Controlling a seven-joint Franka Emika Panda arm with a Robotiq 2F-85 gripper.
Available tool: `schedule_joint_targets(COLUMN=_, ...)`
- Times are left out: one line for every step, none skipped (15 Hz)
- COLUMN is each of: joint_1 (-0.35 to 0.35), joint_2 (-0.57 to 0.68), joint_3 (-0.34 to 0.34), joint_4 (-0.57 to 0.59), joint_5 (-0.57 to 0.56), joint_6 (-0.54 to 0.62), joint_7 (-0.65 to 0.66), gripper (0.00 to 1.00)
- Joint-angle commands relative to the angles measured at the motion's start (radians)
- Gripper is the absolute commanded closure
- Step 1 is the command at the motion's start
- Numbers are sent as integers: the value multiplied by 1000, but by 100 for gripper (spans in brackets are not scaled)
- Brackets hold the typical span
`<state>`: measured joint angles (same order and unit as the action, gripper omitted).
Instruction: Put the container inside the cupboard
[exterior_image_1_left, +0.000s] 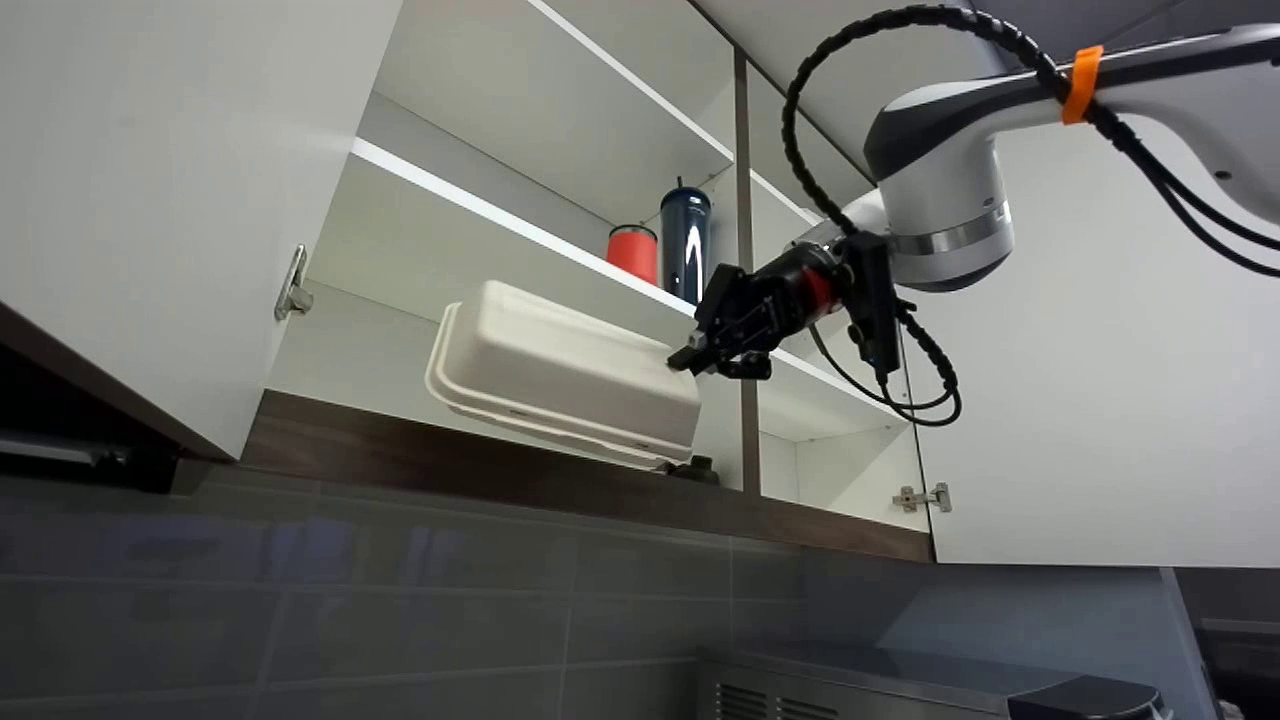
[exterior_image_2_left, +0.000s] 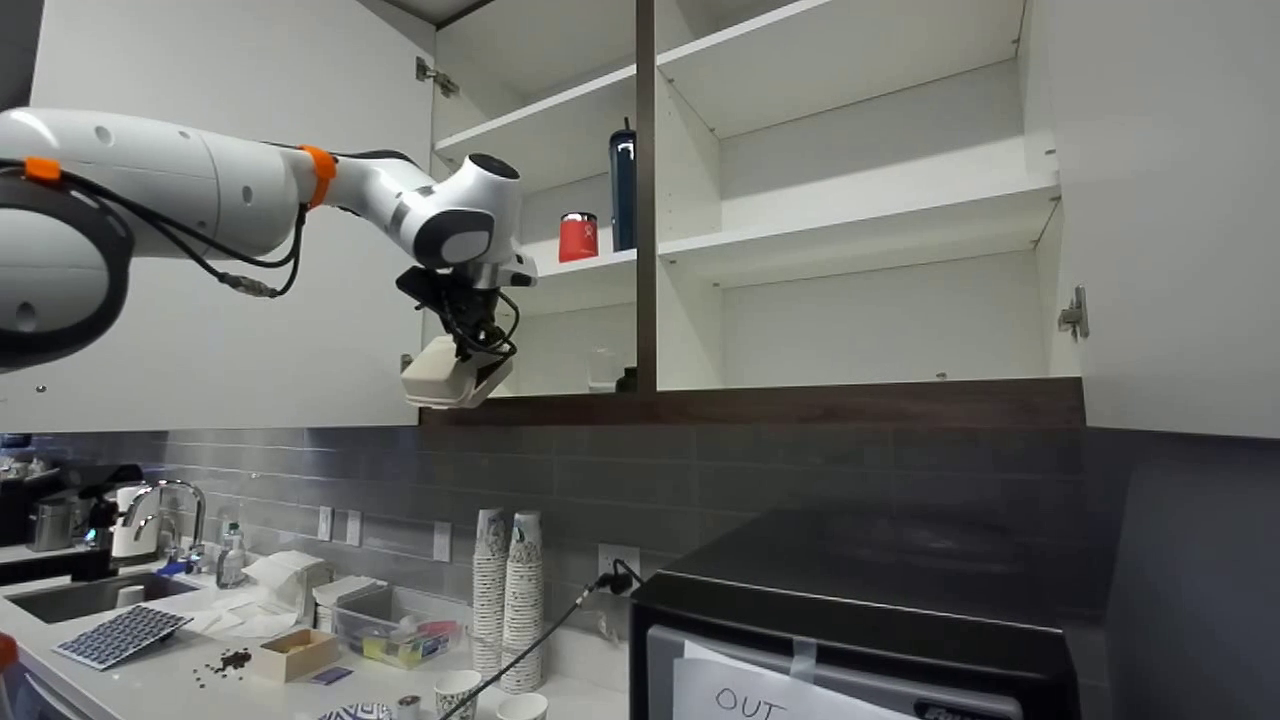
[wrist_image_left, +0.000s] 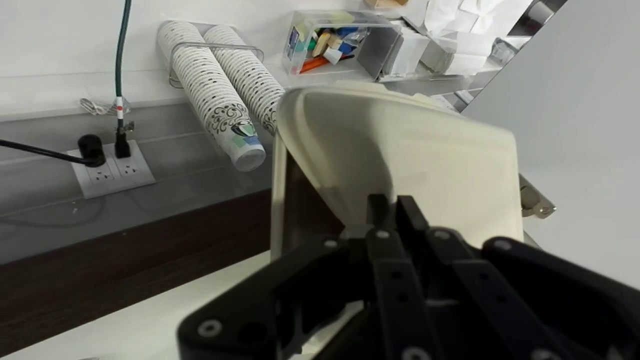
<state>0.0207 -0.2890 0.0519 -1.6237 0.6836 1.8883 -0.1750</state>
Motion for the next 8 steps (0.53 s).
schedule_joint_targets(joint_1=20, joint_2=107, joint_3=17, joint_4=137, joint_5=-86, joint_6=-3, joint_7=152, gripper=98)
schedule_joint_targets(joint_1=23, joint_2=128, joint_3=17, joint_4=162, joint_5=-100, joint_6=-5, joint_7=177, gripper=98)
schedule_joint_targets(joint_1=28, joint_2=151, joint_3=16, joint_4=196, joint_5=-101, joint_6=-16, joint_7=206, gripper=98)
schedule_joint_targets(joint_1=33, joint_2=170, joint_3=12, joint_4=219, joint_5=-89, joint_6=-18, joint_7=217, gripper=98)
schedule_joint_targets(joint_1=35, joint_2=117, joint_3=1, joint_4=143, joint_5=-73, joint_6=-2, joint_7=160, gripper=92)
schedule_joint_targets(joint_1=36, joint_2=135, joint_3=2, joint_4=166, joint_5=-72, joint_6=-2, joint_7=174, gripper=92)
schedule_joint_targets(joint_1=36, joint_2=150, joint_3=3, joint_4=183, joint_5=-72, joint_6=-3, joint_7=180, gripper=92)
schedule_joint_targets(joint_1=36, joint_2=159, joint_3=4, joint_4=194, joint_5=-72, joint_6=-3, joint_7=184, gripper=92)
